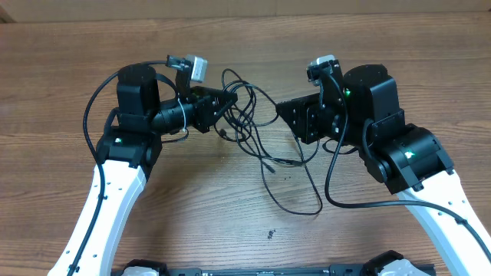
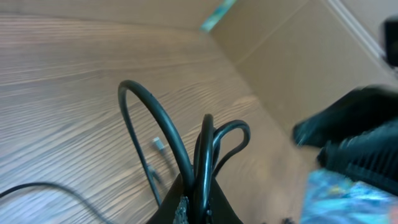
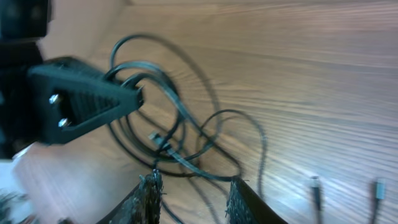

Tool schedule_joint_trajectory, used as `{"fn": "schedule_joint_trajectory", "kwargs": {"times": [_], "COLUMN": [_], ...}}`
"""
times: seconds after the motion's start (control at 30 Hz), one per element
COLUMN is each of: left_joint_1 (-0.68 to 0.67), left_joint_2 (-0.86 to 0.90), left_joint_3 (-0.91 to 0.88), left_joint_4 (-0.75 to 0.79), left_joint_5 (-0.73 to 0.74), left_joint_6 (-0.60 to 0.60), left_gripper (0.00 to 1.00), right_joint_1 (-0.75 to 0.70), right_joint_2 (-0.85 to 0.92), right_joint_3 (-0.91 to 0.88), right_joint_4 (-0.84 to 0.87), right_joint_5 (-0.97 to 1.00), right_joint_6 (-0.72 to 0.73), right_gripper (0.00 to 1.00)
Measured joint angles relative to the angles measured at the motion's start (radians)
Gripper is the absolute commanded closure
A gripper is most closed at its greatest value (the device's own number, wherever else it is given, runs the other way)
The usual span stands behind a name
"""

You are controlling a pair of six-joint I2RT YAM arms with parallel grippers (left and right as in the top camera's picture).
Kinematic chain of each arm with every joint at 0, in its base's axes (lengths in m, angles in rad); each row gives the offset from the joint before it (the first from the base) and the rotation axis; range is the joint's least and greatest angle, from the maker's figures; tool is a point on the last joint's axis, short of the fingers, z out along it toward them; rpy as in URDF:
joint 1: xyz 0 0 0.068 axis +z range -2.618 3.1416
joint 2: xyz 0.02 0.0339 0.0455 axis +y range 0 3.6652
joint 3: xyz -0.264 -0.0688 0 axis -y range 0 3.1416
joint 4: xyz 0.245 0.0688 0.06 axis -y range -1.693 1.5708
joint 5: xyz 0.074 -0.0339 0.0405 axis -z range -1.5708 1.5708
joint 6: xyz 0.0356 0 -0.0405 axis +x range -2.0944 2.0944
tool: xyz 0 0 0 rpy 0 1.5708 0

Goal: Untangle cables

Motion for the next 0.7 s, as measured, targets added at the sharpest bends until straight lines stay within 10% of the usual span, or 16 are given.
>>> {"fn": "schedule_joint_trajectory", "kwargs": {"times": [0.33, 0.7], "left_joint_1": [-0.003, -0.07], "left_joint_2": [0.0, 0.0], "left_joint_3": [0.0, 0.0], "left_joint_4": [0.106, 0.169], "left_joint_5": [0.06, 0.099], "left_joint_6": [-0.307, -0.36], "left_gripper": [0.96, 0.96], "right_joint_1": [0.0, 0.0], "right_joint_2": [0.043, 0.108], "right_joint_3": [0.0, 0.0], "right_joint_4": [0.0, 0.04], "right_joint_5": [-0.142, -0.167], "right_joint_6": [0.0, 0.0], "right_gripper": [0.64, 0.64]}}
